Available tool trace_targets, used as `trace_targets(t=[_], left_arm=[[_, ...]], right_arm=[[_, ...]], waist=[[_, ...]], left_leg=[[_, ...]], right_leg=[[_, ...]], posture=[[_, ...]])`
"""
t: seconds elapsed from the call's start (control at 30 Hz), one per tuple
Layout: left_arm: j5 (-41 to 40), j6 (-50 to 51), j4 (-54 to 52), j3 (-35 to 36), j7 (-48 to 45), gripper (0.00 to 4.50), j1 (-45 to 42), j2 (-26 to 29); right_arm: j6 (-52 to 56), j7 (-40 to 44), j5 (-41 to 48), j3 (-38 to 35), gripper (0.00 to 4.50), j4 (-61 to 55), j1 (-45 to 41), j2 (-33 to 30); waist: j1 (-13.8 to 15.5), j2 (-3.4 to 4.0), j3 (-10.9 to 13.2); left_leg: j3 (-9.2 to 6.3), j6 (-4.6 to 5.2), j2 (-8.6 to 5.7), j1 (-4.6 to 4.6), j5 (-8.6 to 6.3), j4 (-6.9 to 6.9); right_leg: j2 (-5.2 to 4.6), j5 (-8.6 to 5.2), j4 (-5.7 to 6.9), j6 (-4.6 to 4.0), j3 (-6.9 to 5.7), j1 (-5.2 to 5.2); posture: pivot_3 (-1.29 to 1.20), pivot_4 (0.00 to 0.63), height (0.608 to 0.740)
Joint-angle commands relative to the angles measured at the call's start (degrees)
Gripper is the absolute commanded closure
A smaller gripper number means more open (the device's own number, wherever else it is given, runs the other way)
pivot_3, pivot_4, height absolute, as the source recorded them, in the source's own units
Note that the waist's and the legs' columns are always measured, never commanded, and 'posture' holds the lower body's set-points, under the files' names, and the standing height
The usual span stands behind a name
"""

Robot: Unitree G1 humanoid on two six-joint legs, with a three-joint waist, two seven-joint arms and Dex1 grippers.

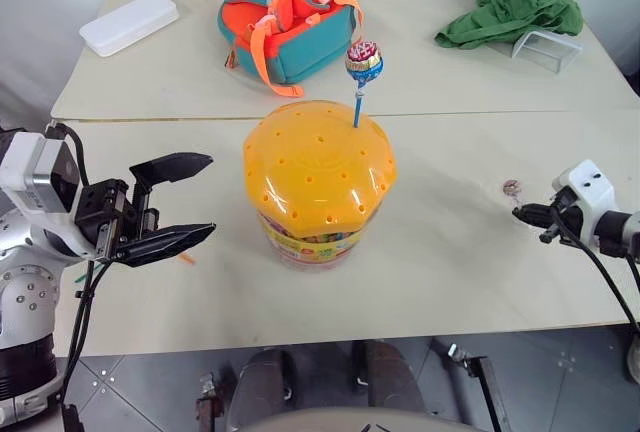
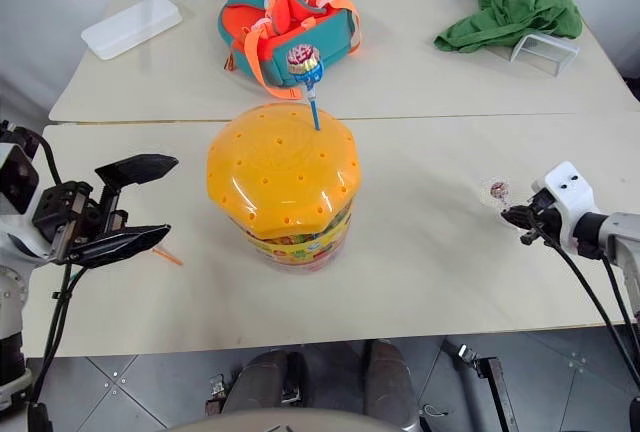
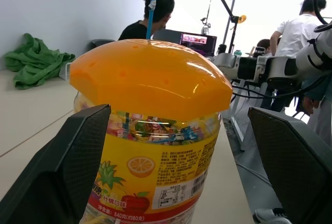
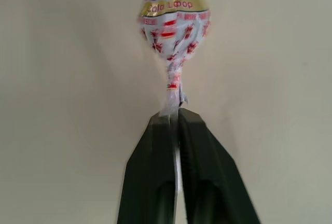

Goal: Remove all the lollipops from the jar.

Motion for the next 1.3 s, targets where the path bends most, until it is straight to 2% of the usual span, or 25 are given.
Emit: trace_targets(t=[0.03,0.1,0.13,0.27,0.4,0.57,0.87,0.97,1.13,1.2,1.3], left_arm=[[-2.16,0.27,-1.37,2.21,1.99,0.00,-0.25,-0.07],[-2.80,0.38,-1.10,2.88,3.07,0.00,-0.40,-0.37],[-3.83,0.67,-0.78,3.56,4.34,0.00,-0.63,-0.91],[-7.99,2.47,0.08,5.60,8.22,0.00,-1.07,-2.50],[-8.96,3.17,0.29,5.90,9.30,0.00,-0.46,-3.29],[-8.49,3.15,0.22,5.31,9.47,0.00,-0.77,-3.70],[-8.88,3.06,-0.78,4.62,10.01,0.00,-1.23,-4.69],[-9.12,3.14,-1.14,4.32,10.11,0.00,-1.40,-4.97],[-9.18,3.27,-1.23,3.93,9.83,0.00,-1.70,-5.10],[-9.24,3.33,-1.33,3.83,9.62,0.00,-1.63,-5.08],[-9.62,3.22,-1.29,3.98,9.33,0.00,-2.00,-4.99]], right_arm=[[-2.05,4.93,4.79,-7.47,3.18,-2.52,0.63,0.52],[-2.16,6.56,7.81,-10.82,2.51,-4.80,0.62,1.86],[-0.45,7.57,12.34,-13.06,2.23,-9.02,-0.25,3.37],[6.45,7.76,25.50,-15.97,2.23,-23.47,-3.77,8.76],[11.50,1.85,32.78,-11.26,2.23,-33.98,-12.94,15.69],[14.86,-0.31,33.01,-5.61,2.23,-36.52,-20.34,19.84],[17.77,-2.64,30.60,0.24,2.23,-36.32,-26.49,23.28],[17.66,-3.06,29.60,0.80,2.80,-35.69,-27.55,24.16],[18.21,-2.06,30.76,0.57,4.48,-36.22,-27.73,25.07],[17.76,-2.29,32.18,-1.49,4.48,-35.62,-27.41,26.00],[18.06,-4.76,37.36,-8.62,4.48,-31.68,-28.02,27.07]], waist=[[0.17,0.00,0.00],[0.37,0.00,0.00],[0.39,0.00,0.00],[0.27,0.05,0.03],[0.58,0.05,0.03],[1.20,0.02,0.02],[0.58,0.02,0.02],[0.58,0.02,0.02],[0.65,0.02,0.02],[0.63,0.02,0.02],[0.63,0.01,0.02]], left_leg=[[-0.01,0.00,0.04,0.00,0.00,0.00],[-0.05,0.00,0.13,0.00,0.00,0.00],[-0.05,0.00,0.14,0.01,0.00,0.00],[-0.29,0.00,0.25,0.07,0.00,0.02],[-0.42,-0.06,0.26,0.10,-0.03,0.03],[-0.48,-0.08,0.21,-0.12,-0.05,0.03],[-0.46,-0.06,-0.02,-0.31,-0.08,0.05],[-0.42,-0.07,0.00,-0.31,-0.06,0.09],[-0.44,-0.07,0.00,-0.31,-0.06,0.13],[-0.45,-0.07,0.00,-0.31,-0.06,0.13],[-0.45,-0.07,0.00,-0.31,-0.06,0.13]], right_leg=[[0.00,0.00,-0.01,0.00,0.01,0.00],[0.00,0.00,-0.01,0.00,0.01,0.00],[0.01,0.00,-0.02,0.00,0.02,0.00],[0.05,0.01,0.07,-0.01,0.07,0.00],[0.05,0.01,0.18,-0.01,0.04,0.00],[0.03,0.01,0.28,-0.02,0.00,-0.26],[0.04,0.04,0.34,0.02,-0.12,-0.47],[0.04,0.04,0.37,0.02,-0.10,-0.46],[0.04,0.04,0.46,0.02,-0.10,-0.47],[0.04,0.04,0.47,0.02,-0.10,-0.48],[0.04,0.04,0.48,0.02,-0.10,-0.48]], posture=[[0.00,0.150,0.740],[0.00,0.150,0.740],[0.00,0.150,0.740],[0.00,0.150,0.740],[0.00,0.150,0.740],[0.00,0.150,0.740],[0.00,0.150,0.740],[0.00,0.150,0.740],[0.00,0.150,0.740],[0.00,0.150,0.740],[0.00,0.150,0.740]])
